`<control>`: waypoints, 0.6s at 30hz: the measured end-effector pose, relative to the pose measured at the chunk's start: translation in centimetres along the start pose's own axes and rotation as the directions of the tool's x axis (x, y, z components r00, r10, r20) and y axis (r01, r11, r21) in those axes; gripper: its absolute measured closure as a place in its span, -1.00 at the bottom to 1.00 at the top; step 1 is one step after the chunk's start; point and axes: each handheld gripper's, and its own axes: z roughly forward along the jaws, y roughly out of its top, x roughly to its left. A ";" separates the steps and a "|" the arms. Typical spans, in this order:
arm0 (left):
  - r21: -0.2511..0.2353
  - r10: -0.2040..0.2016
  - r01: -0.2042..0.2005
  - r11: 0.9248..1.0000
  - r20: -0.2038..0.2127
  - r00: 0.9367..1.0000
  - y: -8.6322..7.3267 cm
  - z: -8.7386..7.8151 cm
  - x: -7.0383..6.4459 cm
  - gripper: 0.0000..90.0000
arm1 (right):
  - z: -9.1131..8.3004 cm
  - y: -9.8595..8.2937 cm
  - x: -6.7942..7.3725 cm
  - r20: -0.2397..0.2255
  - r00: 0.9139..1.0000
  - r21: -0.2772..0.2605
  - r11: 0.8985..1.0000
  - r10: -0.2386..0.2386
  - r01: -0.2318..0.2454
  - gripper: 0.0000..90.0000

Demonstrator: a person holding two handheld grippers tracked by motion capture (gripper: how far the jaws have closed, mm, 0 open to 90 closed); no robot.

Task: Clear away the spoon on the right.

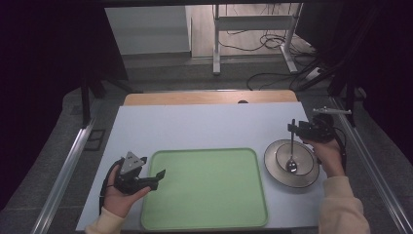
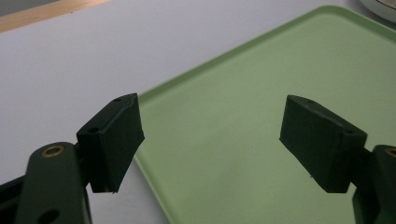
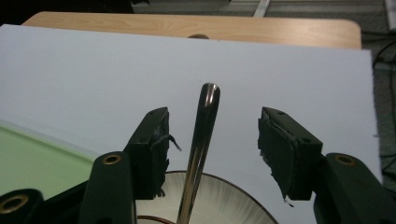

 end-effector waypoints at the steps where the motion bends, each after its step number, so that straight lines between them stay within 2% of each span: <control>1: -0.004 0.003 -0.003 1.000 -0.002 1.000 0.0 -0.2 0.0 -0.54 | 0.2 -0.1 0.0 -0.005 1.000 0.013 1.000 0.007 -0.007 0.04; 4: -0.007 0.006 -0.006 1.000 -0.002 1.000 0.1 -0.2 -0.1 -0.54 | 0.5 -0.2 0.0 -0.012 1.000 0.021 1.000 0.004 -0.004 0.09; 8: -0.004 0.016 -0.016 1.000 -0.003 1.000 0.1 -0.2 -0.3 -0.54 | 1.2 -0.3 0.0 -0.035 0.999 0.041 0.999 0.028 -0.027 0.30; 9: -0.004 0.016 -0.016 1.000 -0.003 1.000 0.1 -0.2 -0.3 -0.54 | 1.2 -0.3 0.0 -0.035 0.999 0.041 0.999 0.028 -0.027 0.30; 14: -0.003 0.011 -0.011 1.000 -0.004 1.000 0.0 -0.2 -0.1 -0.54 | 1.6 -0.5 -0.6 -0.068 0.996 0.054 0.997 0.066 -0.062 0.58; 18: -0.001 0.013 -0.013 1.000 -0.004 1.000 0.0 -0.2 -0.1 -0.54 | 1.6 -0.6 -0.9 -0.086 0.992 0.048 0.995 0.095 -0.091 0.69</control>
